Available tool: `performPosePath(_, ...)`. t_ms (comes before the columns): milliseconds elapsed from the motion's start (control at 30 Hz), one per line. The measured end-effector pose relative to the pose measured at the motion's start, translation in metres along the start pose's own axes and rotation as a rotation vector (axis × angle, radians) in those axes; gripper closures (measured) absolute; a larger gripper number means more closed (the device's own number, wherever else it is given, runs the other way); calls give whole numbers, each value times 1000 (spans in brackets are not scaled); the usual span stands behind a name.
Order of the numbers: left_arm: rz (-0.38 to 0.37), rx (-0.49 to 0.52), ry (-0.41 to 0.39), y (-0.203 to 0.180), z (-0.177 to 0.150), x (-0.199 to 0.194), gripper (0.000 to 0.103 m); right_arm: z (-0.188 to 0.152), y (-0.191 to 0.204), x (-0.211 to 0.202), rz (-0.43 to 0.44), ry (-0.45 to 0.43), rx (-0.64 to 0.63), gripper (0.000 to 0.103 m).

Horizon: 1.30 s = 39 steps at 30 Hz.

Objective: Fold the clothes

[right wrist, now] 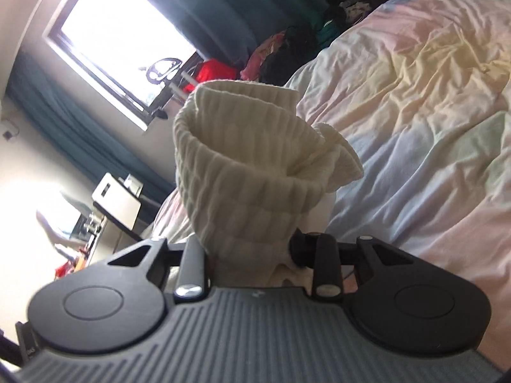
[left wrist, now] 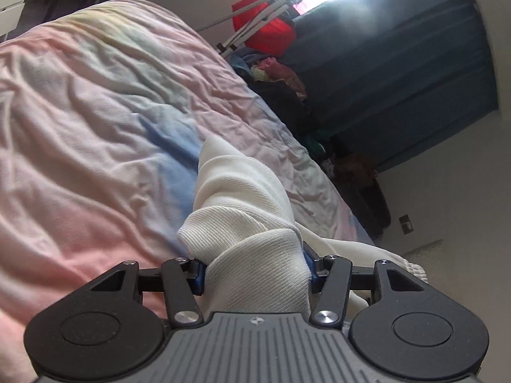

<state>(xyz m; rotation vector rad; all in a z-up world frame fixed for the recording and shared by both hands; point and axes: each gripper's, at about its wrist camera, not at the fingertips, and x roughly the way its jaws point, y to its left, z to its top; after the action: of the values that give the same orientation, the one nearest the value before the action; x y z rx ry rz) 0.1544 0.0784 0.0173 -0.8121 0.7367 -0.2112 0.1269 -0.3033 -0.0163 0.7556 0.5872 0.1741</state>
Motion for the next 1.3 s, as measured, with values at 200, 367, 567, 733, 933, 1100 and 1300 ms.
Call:
performPosePath(200,-57,96,71,-113,16,113,48,99,-40,-14,-99,-133,66,69)
performPosePath(367,-77,161,135,-204,21,246,48,187,-95,5,-186,-209,136,69)
performPosePath(567,-68,274,164,-262,6,391,48,237,-179,46,-263,-249,224,69)
performPosePath(733,-48,296,215,-229,-21,452,47,217,-236,74,-280,-257,284,69)
performPosePath(933,-59,363,194,-168,-48,449,37,143,-263,82,-313,-286,290,63)
performPosePath(1100,-59,420,217,-163,-55,424,25,112,-285,80,-279,-282,418,51)
performPosePath(1300,-14,505,214,-204,-40,359,24,125,-239,38,-407,-133,374,49)
